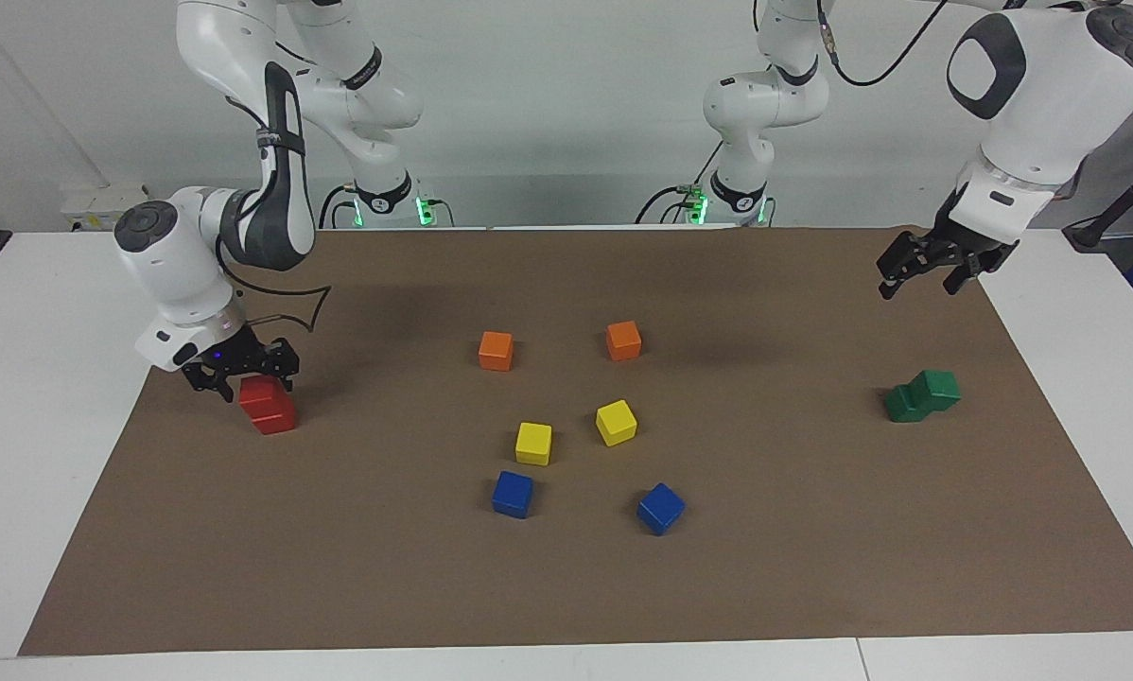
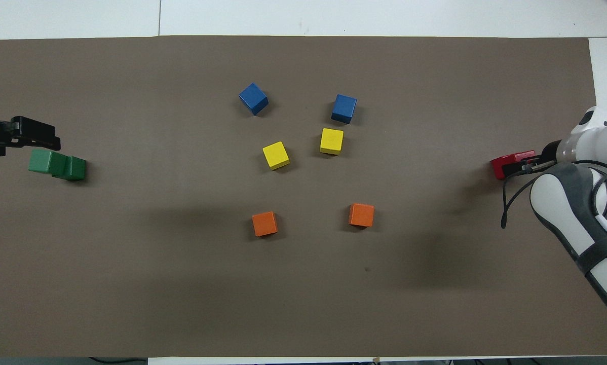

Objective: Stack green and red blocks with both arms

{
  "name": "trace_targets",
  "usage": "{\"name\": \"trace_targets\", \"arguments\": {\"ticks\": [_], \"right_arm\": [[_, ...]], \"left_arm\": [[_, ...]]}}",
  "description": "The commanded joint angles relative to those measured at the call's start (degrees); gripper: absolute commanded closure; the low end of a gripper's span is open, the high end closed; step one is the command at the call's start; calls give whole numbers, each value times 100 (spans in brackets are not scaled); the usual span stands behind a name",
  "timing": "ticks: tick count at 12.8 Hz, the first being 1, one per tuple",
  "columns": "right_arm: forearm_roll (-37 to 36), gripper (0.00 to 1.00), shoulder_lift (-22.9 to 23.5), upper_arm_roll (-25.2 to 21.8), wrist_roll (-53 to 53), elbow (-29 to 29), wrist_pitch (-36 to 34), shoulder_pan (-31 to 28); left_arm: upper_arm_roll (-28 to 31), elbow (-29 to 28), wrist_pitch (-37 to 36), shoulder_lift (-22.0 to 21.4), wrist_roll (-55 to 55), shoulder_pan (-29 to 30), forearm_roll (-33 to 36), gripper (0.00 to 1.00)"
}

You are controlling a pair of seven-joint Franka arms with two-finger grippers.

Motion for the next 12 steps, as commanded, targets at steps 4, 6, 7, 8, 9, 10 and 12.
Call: {"name": "trace_targets", "arguments": {"ticks": [4, 6, 7, 8, 9, 10, 12], "right_arm": [[112, 0, -87, 42, 88, 467, -447, -38], [112, 0, -139, 94, 682, 1072, -1228, -21], [112, 0, -166, 190, 877, 1389, -1676, 14], [112, 0, -253, 252, 1097, 1705, -2177, 23], [112, 0, -367, 287, 1403, 1970, -2625, 76], [112, 0, -508, 296, 1520, 2155, -3004, 111], [112, 0, -832, 305, 1573, 2288, -3586, 111]], "left_arm": [[85, 96, -835, -343, -101, -222, 2, 0], [85, -219, -775, -632, -110, -187, 2, 0], [85, -360, -757, -721, -110, -187, 2, 0], [85, -475, -756, -791, -101, -170, 2, 0], [85, -571, -687, -853, -93, -169, 2, 0], [85, -625, -651, -871, -93, -169, 2, 0], [76, -765, -450, -932, -93, -178, 28, 0]]}}
